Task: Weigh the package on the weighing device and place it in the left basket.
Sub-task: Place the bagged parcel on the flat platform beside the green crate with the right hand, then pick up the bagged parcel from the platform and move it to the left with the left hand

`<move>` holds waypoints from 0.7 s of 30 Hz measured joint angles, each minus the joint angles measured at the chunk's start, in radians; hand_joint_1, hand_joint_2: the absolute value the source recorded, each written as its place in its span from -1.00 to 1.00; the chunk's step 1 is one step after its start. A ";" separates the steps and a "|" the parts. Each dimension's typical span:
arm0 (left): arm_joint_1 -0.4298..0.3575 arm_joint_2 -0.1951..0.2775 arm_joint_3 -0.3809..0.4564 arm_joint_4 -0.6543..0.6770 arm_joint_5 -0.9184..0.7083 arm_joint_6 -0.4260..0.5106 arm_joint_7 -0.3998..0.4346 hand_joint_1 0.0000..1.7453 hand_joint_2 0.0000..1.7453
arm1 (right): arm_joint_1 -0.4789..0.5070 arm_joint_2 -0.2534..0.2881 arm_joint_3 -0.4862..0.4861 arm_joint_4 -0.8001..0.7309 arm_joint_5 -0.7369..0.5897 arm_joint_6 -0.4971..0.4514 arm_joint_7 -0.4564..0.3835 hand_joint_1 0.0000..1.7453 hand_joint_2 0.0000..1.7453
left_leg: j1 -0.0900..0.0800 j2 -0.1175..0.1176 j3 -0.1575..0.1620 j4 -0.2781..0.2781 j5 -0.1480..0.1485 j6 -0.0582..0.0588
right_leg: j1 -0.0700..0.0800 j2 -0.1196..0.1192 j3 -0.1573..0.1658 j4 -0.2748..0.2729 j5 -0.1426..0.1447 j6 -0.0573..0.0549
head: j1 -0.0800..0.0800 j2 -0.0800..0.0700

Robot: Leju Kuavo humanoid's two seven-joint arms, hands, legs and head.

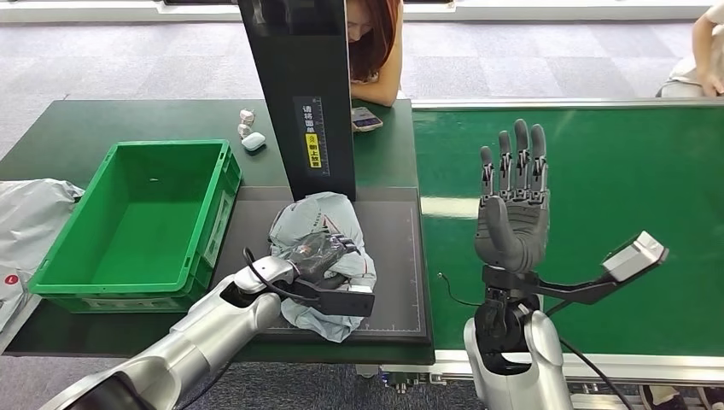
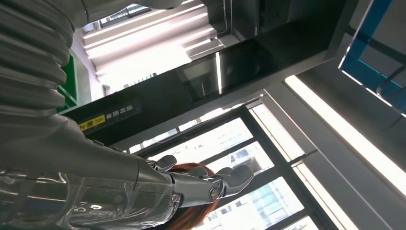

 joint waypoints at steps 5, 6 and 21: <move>-0.008 0.008 -0.021 -0.002 0.028 0.039 0.005 1.00 1.00 | 0.000 0.000 0.000 0.000 -0.002 0.001 -0.002 -1.00 1.00 | 0.000 0.000 0.000 -0.002 0.001 0.000 | 0.000 0.000 -0.001 0.000 0.001 -0.001 | 0.000 0.000; -0.007 0.010 -0.022 -0.006 0.034 0.063 0.009 1.00 1.00 | 0.000 0.000 0.000 0.000 -0.002 0.001 -0.002 -1.00 1.00 | 0.000 0.000 0.000 -0.002 0.001 -0.001 | 0.000 0.001 -0.002 0.000 0.001 -0.001 | 0.000 0.000; 0.116 0.113 0.099 -0.436 0.058 0.396 0.052 1.00 1.00 | 0.051 -0.011 0.002 -0.003 0.008 -0.025 -0.026 -1.00 1.00 | 0.000 0.003 -0.018 -0.002 0.003 -0.003 | 0.000 0.003 -0.022 0.002 0.002 -0.003 | 0.000 0.000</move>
